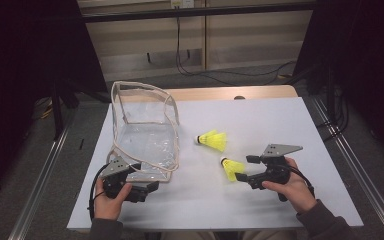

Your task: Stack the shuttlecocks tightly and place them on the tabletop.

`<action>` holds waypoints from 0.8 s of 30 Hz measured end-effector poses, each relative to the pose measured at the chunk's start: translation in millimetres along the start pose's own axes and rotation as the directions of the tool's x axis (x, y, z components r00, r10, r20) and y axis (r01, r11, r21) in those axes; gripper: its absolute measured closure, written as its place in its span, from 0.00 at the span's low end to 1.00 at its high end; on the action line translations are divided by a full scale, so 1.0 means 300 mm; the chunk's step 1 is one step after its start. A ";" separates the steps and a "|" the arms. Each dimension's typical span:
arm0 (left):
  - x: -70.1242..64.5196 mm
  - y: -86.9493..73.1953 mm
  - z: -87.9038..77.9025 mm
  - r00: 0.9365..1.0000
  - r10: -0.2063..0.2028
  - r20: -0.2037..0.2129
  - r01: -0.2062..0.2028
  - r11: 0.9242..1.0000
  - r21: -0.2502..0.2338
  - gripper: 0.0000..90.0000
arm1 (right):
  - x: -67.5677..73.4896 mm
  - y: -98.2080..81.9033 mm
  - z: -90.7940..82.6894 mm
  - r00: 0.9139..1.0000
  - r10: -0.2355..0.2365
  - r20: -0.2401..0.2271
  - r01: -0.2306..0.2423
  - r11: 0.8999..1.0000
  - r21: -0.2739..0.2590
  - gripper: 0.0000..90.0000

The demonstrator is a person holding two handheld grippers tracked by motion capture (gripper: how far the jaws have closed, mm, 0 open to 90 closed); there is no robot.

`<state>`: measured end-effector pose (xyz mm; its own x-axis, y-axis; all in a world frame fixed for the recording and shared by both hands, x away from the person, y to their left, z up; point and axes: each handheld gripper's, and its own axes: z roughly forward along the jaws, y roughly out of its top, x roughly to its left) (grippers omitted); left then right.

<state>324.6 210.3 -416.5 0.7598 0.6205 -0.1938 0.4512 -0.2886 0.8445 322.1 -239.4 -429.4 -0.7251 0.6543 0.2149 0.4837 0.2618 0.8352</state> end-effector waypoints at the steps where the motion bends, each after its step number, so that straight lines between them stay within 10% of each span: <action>1: 0.000 0.000 0.000 1.000 0.000 0.000 0.000 1.000 0.000 0.04 | 0.001 0.000 -0.001 1.000 0.001 -0.003 -0.001 1.000 0.002 0.20; 24: 0.000 0.000 0.003 1.000 -0.002 0.001 0.002 1.000 0.000 0.04 | 0.018 -0.013 -0.003 0.999 -0.022 -0.028 0.022 1.000 0.009 0.31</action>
<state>324.8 209.7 -416.9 0.7598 0.6199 -0.1960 0.4525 -0.2878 0.8440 315.9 -237.5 -431.0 -0.7491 0.6281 0.2104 0.4717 0.2828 0.8352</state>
